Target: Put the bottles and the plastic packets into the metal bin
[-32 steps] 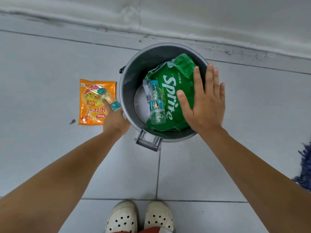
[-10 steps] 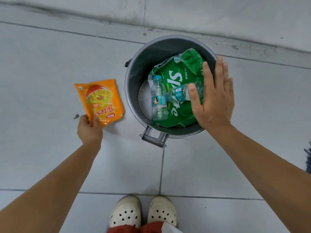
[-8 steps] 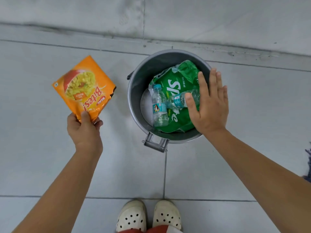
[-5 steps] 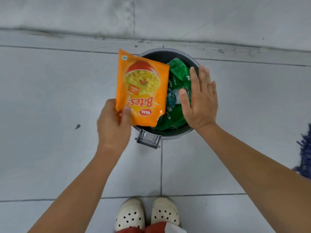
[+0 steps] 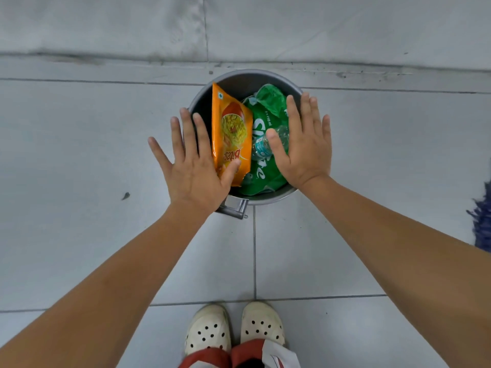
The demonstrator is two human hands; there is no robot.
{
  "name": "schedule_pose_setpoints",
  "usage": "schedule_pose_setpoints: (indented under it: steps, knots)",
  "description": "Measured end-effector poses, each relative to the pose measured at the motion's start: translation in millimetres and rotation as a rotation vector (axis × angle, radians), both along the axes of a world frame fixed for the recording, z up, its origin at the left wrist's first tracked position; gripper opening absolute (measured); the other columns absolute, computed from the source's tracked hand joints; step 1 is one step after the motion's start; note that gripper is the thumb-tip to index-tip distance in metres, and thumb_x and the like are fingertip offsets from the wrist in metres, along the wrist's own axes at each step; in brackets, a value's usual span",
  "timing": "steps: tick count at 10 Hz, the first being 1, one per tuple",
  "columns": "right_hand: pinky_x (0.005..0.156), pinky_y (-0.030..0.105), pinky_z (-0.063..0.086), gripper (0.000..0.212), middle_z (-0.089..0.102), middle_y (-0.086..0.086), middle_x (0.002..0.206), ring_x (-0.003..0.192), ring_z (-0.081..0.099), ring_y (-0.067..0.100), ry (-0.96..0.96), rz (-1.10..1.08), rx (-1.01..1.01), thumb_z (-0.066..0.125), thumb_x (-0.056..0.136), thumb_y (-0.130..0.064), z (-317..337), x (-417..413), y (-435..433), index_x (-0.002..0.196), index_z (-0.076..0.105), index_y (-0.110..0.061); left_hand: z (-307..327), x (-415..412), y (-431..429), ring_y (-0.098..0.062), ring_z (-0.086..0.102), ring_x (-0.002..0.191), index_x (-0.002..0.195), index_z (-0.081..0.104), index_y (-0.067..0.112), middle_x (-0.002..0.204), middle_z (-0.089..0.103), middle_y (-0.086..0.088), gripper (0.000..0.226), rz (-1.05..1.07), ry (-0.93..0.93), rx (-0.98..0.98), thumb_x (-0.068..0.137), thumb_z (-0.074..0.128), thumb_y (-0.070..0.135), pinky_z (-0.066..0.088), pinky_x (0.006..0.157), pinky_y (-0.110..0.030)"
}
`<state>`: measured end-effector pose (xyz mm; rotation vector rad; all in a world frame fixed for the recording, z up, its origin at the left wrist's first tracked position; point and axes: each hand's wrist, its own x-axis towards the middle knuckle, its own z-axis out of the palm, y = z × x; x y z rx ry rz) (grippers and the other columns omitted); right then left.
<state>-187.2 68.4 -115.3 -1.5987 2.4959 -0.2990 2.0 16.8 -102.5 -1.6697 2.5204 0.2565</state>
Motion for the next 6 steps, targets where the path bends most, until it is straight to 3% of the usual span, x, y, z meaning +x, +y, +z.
schedule_pose_setpoints:
  steps: [3, 6]
  knots:
    - [0.116, 0.05, 0.001, 0.082, 0.008, 0.011, 0.161, 0.148, 0.004, 0.025, 0.175, 0.097, 0.128, 0.012, 0.09, -0.069, 34.0, 13.4, 3.1, 0.153, 0.01, -0.017, 32.4, 3.4, 14.5, -0.028, -0.011, 0.149, 0.151, -0.014, 0.016, 0.162, -0.012, -0.011, 0.086, -0.241, -0.055, -0.042, 0.09, 0.015, 0.069, -0.01, 0.114, -0.059]
    - [0.117, 0.048, -0.003, 0.085, -0.001, 0.009, 0.161, 0.148, -0.005, 0.022, 0.241, 0.136, 0.114, 0.007, 0.089, -0.071, 145.9, -0.5, -7.0, 0.153, 0.002, -0.015, 146.3, -1.4, -39.7, -0.028, -0.014, 0.149, 0.15, -0.02, 0.02, 0.16, -0.02, -0.01, 0.084, -0.24, -0.119, -0.186, 0.088, 0.004, 0.071, -0.009, 0.114, -0.06]
